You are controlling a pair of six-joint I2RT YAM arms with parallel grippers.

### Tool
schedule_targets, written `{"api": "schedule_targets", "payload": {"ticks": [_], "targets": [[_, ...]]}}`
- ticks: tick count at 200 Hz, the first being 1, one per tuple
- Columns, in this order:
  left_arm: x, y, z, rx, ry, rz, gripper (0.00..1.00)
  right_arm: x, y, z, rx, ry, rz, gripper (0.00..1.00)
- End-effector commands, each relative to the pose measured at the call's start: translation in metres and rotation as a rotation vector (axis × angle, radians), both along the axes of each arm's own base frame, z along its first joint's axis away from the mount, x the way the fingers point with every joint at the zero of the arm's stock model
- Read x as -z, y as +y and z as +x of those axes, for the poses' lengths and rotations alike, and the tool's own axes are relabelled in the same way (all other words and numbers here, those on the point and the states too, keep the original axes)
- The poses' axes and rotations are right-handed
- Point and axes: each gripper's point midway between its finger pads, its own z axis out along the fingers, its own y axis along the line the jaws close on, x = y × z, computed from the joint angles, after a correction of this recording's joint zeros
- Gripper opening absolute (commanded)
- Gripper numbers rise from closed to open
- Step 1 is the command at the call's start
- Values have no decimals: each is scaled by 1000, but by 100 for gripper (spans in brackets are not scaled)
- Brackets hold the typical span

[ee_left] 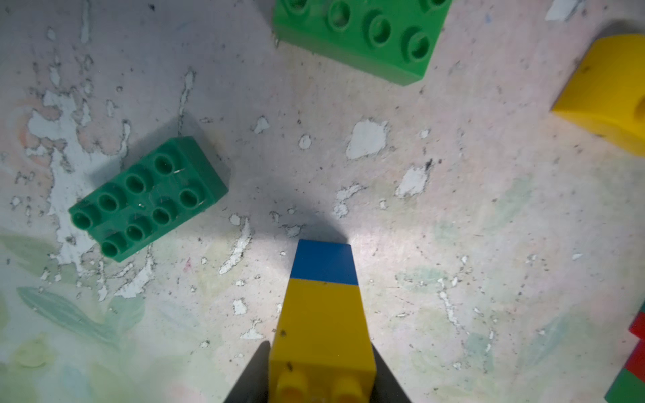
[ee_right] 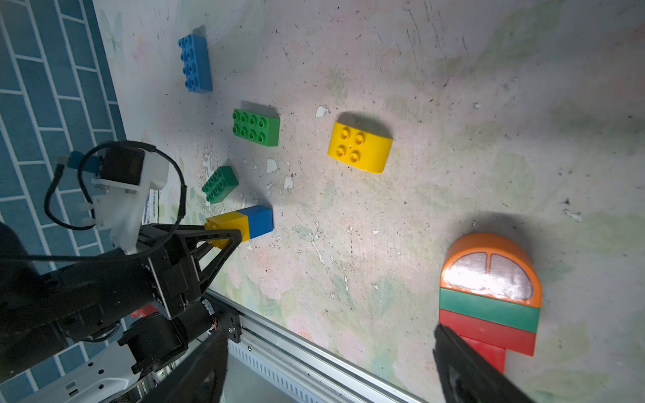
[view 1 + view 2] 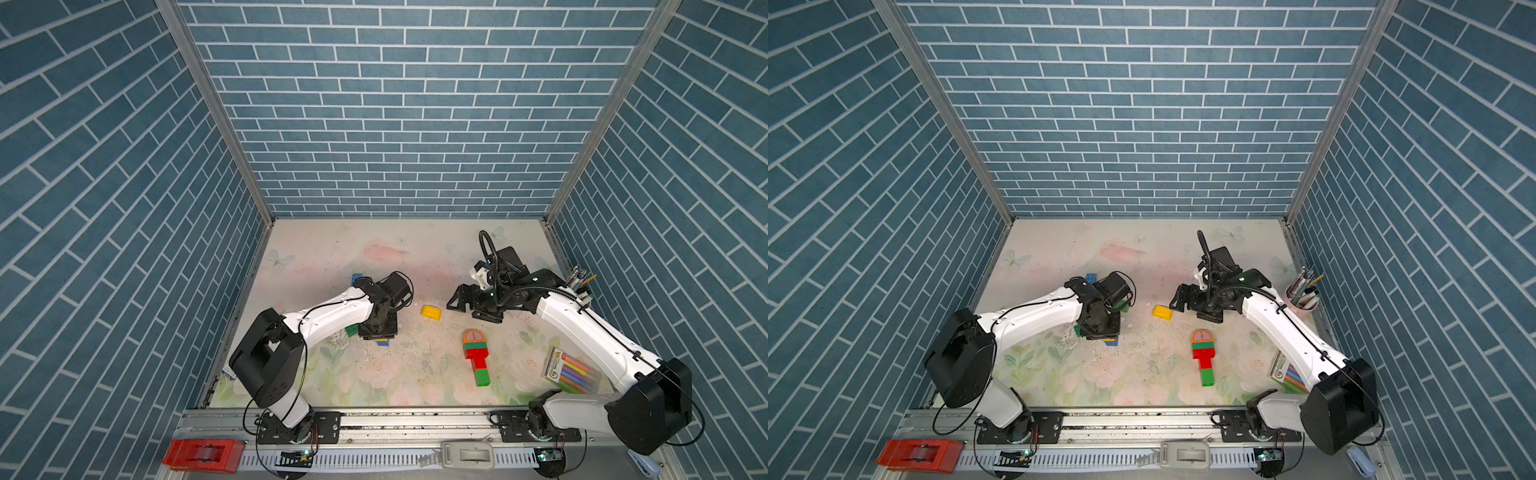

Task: Assemble an ice cream with lego
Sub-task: Assemble the lego brick with the lego brick, then pick up the lego brick from the center of the board.

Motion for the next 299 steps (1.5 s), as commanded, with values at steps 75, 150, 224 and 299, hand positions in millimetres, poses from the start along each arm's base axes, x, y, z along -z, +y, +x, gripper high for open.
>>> {"api": "schedule_targets", "payload": {"ticks": [75,150,224,299], "targets": [[-13,-3,3,11,-42,-30,58,-8,-2,-1,-9,-20,-2,93],[-53,12,-4,21,-82,-29,87,-10,-3,-1,-9,-21,-4,93],[-77,60,26,-181,-51,-65,100,-16,4,8,-17,-38,8,93],[-8,66,63,-329,16,-104,100,-16,9,15,-17,-38,24,93]]}}
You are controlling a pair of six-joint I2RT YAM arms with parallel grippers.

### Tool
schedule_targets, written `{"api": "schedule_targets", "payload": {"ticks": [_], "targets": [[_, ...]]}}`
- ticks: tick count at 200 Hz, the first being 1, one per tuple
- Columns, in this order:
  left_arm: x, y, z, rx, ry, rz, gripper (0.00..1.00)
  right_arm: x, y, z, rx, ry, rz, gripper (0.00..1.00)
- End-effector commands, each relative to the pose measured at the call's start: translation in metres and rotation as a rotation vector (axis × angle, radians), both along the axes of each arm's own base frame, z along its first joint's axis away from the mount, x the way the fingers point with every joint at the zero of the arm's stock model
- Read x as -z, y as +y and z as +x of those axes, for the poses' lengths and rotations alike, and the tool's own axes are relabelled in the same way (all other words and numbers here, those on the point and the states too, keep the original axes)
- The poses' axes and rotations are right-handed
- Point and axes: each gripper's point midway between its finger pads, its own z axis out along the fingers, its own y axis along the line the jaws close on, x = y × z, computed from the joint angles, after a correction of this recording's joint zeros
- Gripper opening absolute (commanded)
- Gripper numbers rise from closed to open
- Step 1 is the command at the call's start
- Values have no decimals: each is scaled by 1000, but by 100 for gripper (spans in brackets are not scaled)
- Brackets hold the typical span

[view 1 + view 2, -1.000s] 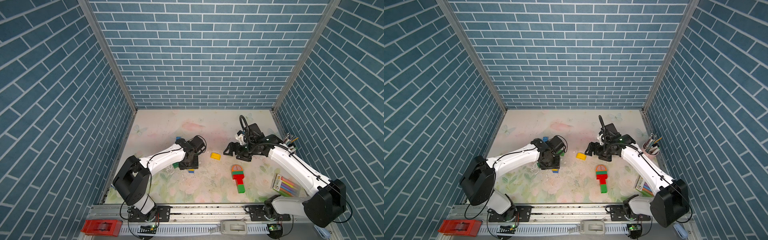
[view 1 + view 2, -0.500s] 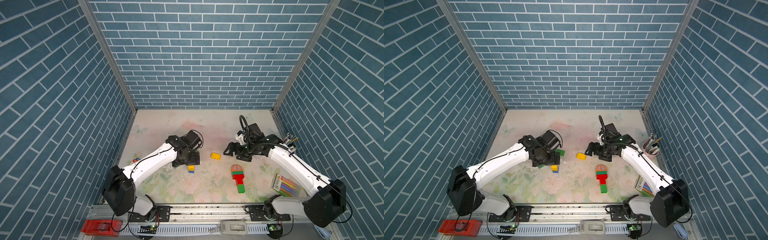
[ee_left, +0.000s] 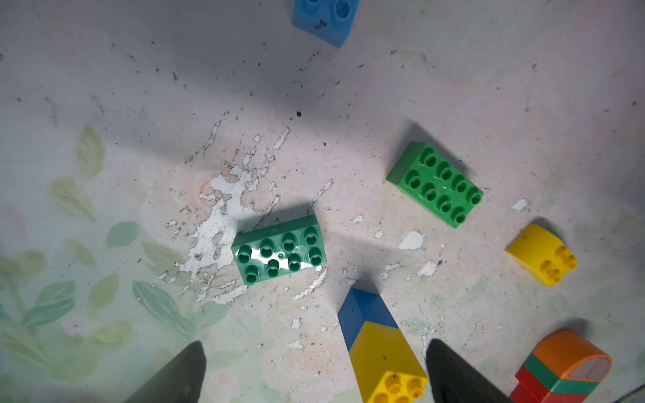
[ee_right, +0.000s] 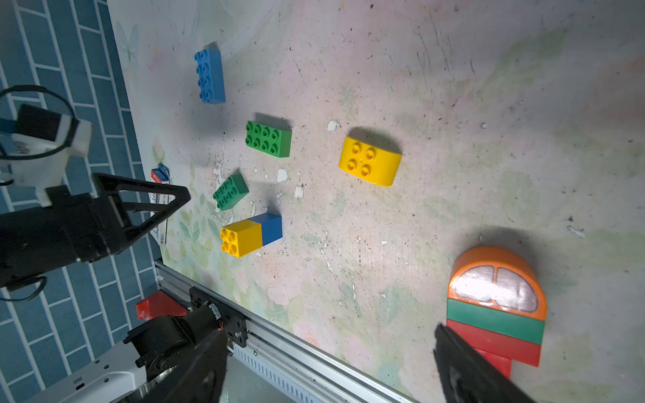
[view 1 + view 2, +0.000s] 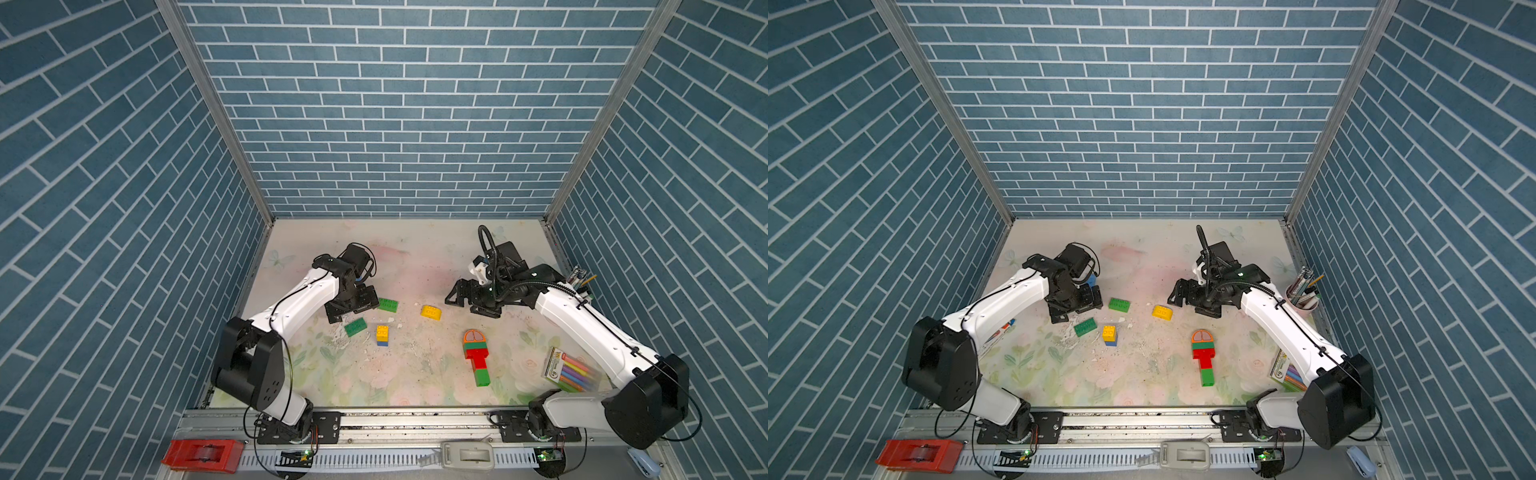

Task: Assemble an ice cream with lego
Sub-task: Pick up the lego brick from the center of the board.

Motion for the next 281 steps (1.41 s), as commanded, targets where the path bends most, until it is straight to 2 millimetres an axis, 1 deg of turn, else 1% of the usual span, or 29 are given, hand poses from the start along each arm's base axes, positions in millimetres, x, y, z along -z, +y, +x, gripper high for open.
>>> {"api": "schedule_targets", "payload": {"ticks": [1,22,56,72,108,125,167,225,248,281], "targets": [[23,-2,7,-34,13,-15,100,-7,4,4,-16,-20,14,93],[38,3,5,-53,17,0,99,-8,3,5,-13,-22,11,93],[52,15,-7,-95,28,39,95,-7,3,5,-9,-18,11,93],[57,18,-9,-126,18,44,93,-6,4,6,-9,-13,10,93],[68,23,-5,-169,-15,59,91,-5,7,9,-20,-7,11,93],[70,22,-2,-174,-32,49,91,-5,9,10,-23,-4,12,93],[71,18,3,-169,-47,33,87,-4,9,12,-23,0,11,93],[73,18,0,-166,-37,30,75,-4,7,9,-21,1,4,93],[73,17,0,-158,-37,28,73,-4,6,8,-20,1,2,93],[73,15,-1,-133,-33,30,74,-3,5,6,-19,2,3,93]]}}
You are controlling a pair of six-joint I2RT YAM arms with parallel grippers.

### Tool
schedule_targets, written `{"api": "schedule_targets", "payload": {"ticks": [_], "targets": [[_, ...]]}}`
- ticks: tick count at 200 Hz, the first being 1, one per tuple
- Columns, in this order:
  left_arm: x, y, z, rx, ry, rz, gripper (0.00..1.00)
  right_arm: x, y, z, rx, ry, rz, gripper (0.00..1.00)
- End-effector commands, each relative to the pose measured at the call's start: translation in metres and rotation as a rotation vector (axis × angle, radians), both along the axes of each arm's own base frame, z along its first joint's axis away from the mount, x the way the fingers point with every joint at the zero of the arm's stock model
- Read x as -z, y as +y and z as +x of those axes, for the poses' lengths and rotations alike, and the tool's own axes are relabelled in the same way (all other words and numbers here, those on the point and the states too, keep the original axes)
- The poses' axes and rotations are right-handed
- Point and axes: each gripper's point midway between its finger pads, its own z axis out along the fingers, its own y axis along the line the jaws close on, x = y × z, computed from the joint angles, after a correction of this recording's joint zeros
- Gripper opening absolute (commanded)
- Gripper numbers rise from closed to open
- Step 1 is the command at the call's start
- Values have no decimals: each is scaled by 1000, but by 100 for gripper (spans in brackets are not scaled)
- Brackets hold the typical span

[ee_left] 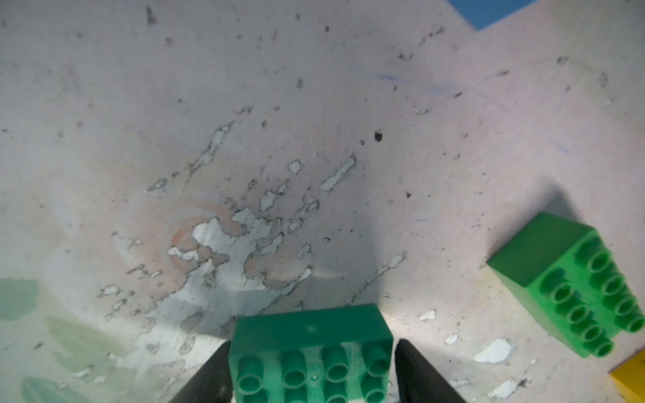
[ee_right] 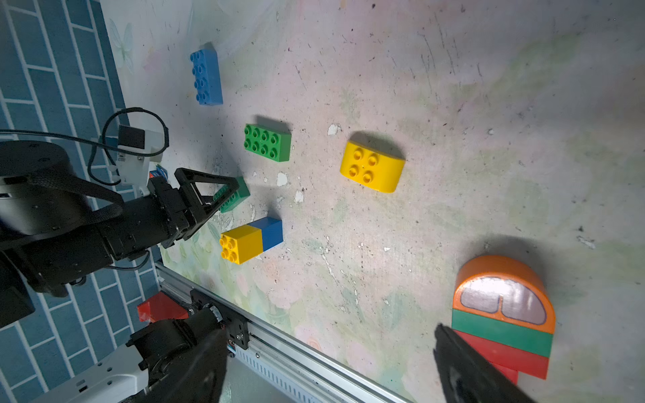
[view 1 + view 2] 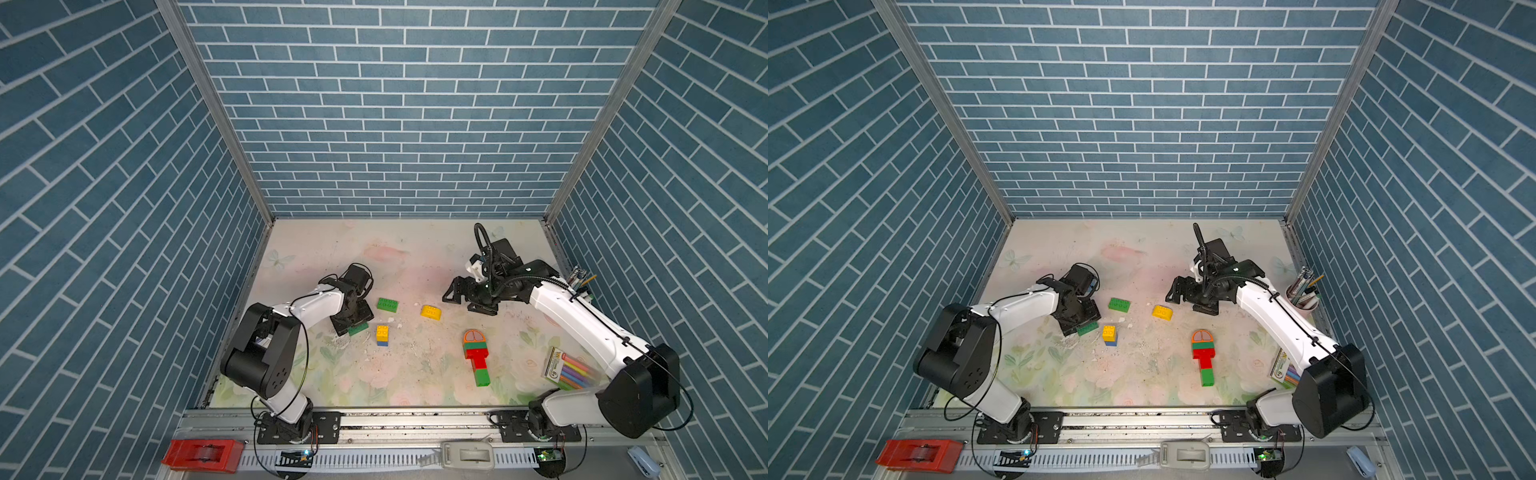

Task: Assemble an ice cream with lego
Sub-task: Pick up the lego brick from the center of the board.

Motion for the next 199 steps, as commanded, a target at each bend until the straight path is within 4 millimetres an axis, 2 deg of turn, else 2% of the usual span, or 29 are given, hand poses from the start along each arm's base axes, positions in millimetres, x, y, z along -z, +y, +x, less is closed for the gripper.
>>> {"api": "schedule_targets", "payload": {"ticks": [1,52,89,133,165,199], "targets": [[1,3,-5,21,11,17,74,-7,-1,-2,-15,-18,6,93],[1,-1,-9,55,23,29,76,-6,-3,-4,-13,-21,5,93],[2,-3,-10,67,32,33,72,-6,-4,-6,-10,-22,2,93],[-2,-2,-12,81,40,44,62,-5,-6,-7,-6,-25,0,93],[-26,-2,-10,123,16,48,54,-5,-6,-8,-6,-25,3,93],[-67,-3,-7,201,-32,48,49,-4,-3,-8,4,-21,25,93]]}}
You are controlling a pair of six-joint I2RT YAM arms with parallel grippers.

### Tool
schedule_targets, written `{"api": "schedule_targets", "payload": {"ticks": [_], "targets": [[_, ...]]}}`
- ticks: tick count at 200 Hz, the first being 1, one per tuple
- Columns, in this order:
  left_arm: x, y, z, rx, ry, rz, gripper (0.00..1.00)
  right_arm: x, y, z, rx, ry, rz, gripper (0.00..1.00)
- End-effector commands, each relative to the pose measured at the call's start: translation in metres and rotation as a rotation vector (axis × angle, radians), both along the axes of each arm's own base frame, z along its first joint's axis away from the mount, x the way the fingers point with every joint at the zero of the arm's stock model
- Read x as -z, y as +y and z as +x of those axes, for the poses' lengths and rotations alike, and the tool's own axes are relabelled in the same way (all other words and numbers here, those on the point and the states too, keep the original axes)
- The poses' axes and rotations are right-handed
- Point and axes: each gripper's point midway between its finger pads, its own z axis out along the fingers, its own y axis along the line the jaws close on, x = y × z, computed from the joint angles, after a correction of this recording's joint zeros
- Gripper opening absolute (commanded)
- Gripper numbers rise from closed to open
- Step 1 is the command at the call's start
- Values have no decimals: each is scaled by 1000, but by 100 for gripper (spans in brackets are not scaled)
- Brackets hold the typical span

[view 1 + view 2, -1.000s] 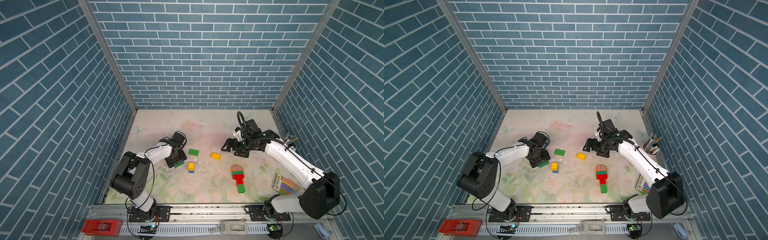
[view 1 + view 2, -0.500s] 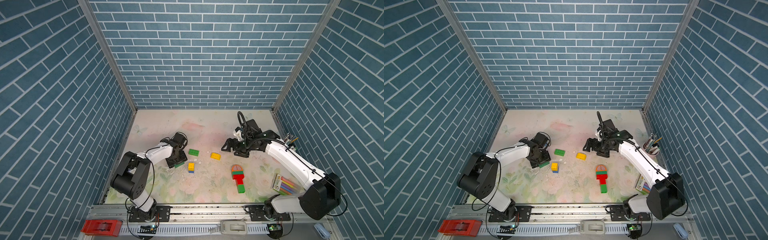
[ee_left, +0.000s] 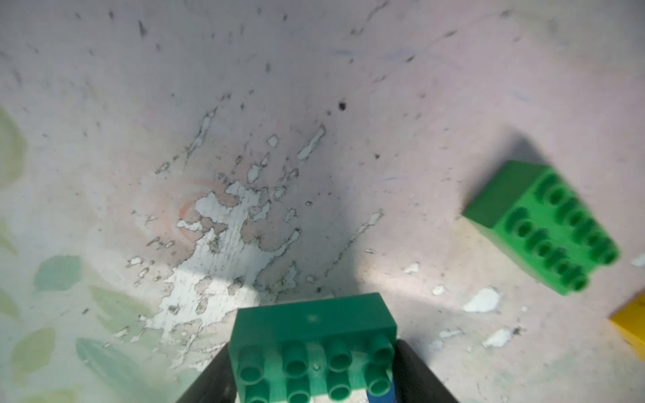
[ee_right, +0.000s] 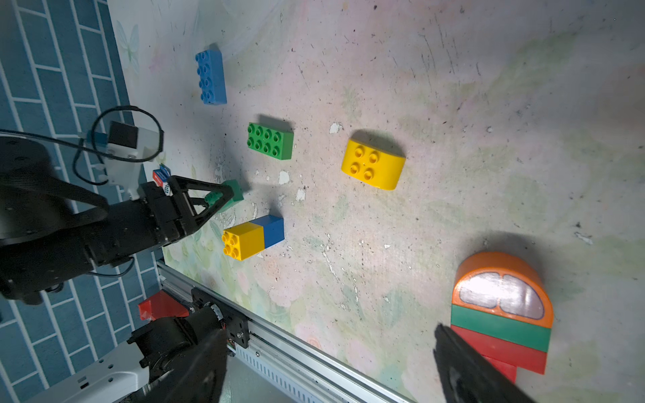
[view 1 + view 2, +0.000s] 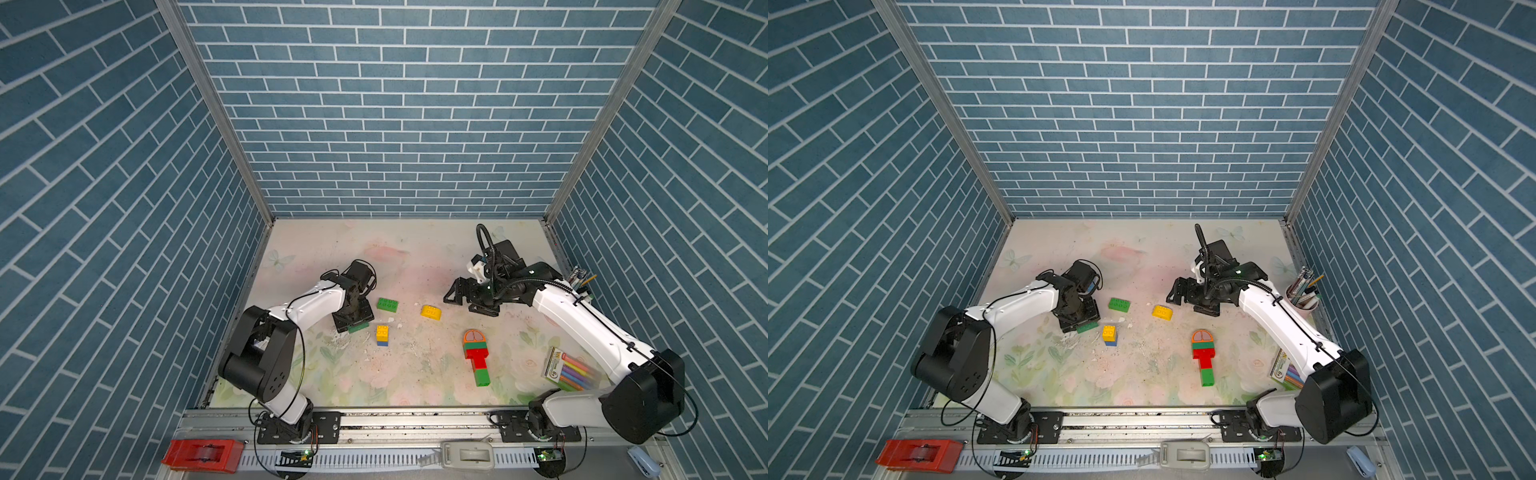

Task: Assemble an ice cream with lego
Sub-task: Pick up the lego brick from the center of the board, then assemble the lego brick with the lego brick.

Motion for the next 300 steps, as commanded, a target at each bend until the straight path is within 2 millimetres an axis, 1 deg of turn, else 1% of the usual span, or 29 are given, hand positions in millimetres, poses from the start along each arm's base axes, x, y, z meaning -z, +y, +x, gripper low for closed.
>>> {"api": "schedule_targets", "payload": {"ticks": [1,20,38,64,88,109,139,187,221,255,300], "targets": [[-37,4,-3,77,-36,21,49,-1,-1,-3,6,-7,19,93],[-60,1,-4,130,-60,1,48,1,1,-3,8,-4,30,93],[-76,-4,-10,197,-69,-11,47,2,2,-2,11,-5,36,93],[-88,-19,-22,298,-55,-22,46,2,5,-1,10,-4,47,93],[-94,-38,-31,378,-55,-39,46,2,8,1,15,-3,68,93],[-93,-51,-37,427,-54,-40,45,5,12,-1,18,6,90,92],[-84,-64,-42,443,-44,-63,45,11,15,-5,19,17,102,92],[-72,-75,-47,466,-22,-57,44,13,15,-8,20,18,101,92],[-61,-75,-49,456,-10,-39,43,11,15,-9,20,12,101,92],[-51,-70,-51,457,6,-11,43,10,14,-9,18,11,99,92],[-45,-73,-51,457,12,-21,42,9,15,-9,17,10,98,92]]}}
